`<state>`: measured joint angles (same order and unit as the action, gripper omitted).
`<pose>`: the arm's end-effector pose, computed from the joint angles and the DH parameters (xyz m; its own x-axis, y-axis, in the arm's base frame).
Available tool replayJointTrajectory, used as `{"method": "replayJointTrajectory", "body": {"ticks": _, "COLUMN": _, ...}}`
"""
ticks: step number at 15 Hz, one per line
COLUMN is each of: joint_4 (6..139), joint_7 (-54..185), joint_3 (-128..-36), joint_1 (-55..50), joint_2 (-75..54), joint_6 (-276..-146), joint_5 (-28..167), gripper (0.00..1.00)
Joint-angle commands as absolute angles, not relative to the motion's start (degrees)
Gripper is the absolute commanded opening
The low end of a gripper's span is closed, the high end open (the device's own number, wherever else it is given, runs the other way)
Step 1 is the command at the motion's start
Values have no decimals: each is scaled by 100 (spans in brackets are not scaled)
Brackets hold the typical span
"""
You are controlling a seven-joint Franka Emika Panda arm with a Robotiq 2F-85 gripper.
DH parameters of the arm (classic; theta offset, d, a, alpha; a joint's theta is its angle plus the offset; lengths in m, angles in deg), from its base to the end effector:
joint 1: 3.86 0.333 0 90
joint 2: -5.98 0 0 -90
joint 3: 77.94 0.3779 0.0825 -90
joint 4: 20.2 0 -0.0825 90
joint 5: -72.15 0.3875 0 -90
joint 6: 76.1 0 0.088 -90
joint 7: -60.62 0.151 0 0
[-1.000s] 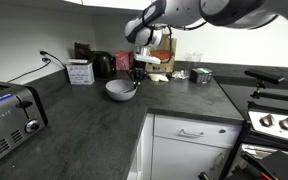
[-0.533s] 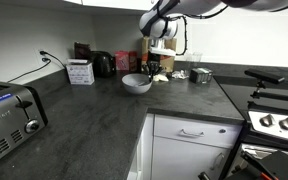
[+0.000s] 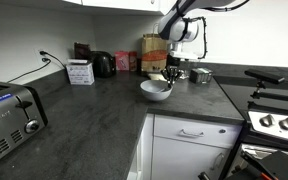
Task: Move the bowl to the right
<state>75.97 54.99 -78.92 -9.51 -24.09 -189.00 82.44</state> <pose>0.6716 -0.0580 0.2902 0.9716 -0.0850 -0.2207 -0.1217 -0.9799 -0.1581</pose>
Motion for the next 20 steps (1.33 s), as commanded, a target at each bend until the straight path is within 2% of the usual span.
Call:
{"method": "replayJointTrajectory", "body": {"ticks": 1, "joint_4": 8508, "joint_7": 5495, "joint_3": -8038, "joint_1": -855, "joint_2": -1850, "joint_6": -19639, "joint_5": 7847, "gripper": 1}}
{"method": "replayJointTrajectory", "body": {"ticks": 8, "joint_4": 8943, "joint_7": 5456, "joint_3": -7992, "joint_1": -996, "joint_2": -1736, "joint_6": -20289, "joint_5": 7966, "gripper": 1}}
{"method": "replayJointTrajectory", "body": {"ticks": 9, "joint_4": 8990, "joint_7": 5445, "joint_3": -8021, "joint_1": -985, "joint_2": -1704, "joint_6": -20465, "joint_5": 7889, "gripper": 29}}
{"method": "replayJointTrajectory", "body": {"ticks": 10, "joint_4": 9009, "joint_7": 5464, "joint_3": -8025, "joint_1": -1005, "joint_2": -1667, "joint_6": -20535, "joint_5": 7930, "gripper": 30}}
{"method": "replayJointTrajectory", "body": {"ticks": 12, "joint_4": 9097, "joint_7": 5333, "joint_3": -7975, "joint_1": -1085, "joint_2": -1515, "joint_6": -20628, "joint_5": 8057, "gripper": 44}}
{"method": "replayJointTrajectory", "body": {"ticks": 18, "joint_4": 9387, "joint_7": 5194, "joint_3": -7874, "joint_1": -994, "joint_2": -549, "joint_6": -19470, "joint_5": 8216, "gripper": 89}}
{"method": "replayJointTrajectory", "body": {"ticks": 20, "joint_4": 9483, "joint_7": 5305, "joint_3": -7861, "joint_1": -871, "joint_2": -244, "joint_6": -19139, "joint_5": 8051, "gripper": 100}}
